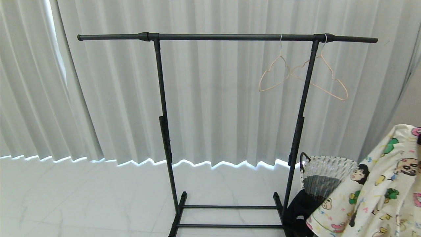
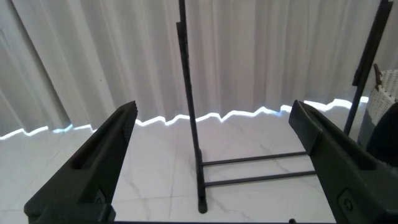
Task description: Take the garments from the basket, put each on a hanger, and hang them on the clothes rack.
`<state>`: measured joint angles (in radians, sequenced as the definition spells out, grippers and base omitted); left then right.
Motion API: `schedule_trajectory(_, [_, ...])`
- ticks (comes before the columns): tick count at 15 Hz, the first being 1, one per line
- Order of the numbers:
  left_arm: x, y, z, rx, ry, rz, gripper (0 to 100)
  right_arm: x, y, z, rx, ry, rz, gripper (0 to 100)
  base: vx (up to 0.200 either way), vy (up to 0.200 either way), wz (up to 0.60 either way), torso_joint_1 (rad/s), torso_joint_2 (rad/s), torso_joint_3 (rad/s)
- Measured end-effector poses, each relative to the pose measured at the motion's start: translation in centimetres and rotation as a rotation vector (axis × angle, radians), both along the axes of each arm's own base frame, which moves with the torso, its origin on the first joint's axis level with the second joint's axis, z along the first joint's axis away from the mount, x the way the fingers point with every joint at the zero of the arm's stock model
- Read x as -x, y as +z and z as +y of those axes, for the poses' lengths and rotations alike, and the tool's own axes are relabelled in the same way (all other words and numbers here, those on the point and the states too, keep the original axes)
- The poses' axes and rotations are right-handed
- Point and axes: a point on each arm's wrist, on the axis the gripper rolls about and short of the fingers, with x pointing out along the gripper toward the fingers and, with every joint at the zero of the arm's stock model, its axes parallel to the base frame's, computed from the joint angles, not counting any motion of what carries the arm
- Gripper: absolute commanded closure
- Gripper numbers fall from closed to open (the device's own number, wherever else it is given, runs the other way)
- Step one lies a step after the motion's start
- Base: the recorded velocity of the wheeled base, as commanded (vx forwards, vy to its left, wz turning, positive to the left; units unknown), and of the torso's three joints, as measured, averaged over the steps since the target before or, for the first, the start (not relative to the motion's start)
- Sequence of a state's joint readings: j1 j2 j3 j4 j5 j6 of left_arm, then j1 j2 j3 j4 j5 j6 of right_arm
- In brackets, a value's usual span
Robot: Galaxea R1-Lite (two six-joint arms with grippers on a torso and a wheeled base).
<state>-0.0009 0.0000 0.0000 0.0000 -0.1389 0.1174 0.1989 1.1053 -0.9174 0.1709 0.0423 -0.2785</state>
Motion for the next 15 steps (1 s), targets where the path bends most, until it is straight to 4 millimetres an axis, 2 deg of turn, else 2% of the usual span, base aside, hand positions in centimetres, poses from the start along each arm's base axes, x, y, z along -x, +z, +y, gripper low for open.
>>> schedule_trajectory(4, [0.0,0.0,-0.1,-0.013,-0.026,-0.003,0,-2.0,-1.2,2.2,-0.02,0.087,0.056,100,0.0,0.0,0.0,0.0,0.0,0.0])
schedule_trajectory(8, [0.0,0.0,0.0,-0.013,-0.02,-0.001,0,-2.2,-2.6,2.5,-0.008,0.096,0.107,100,0.0,0.0,0.0,0.0,0.0,0.0])
schedule_trajectory(15, [0.0,0.0,-0.2,-0.057,-0.071,-0.013,0,-2.3,-3.4,2.8,0.003,0.114,0.139,100,0.0,0.0,0.0,0.0,0.0,0.0])
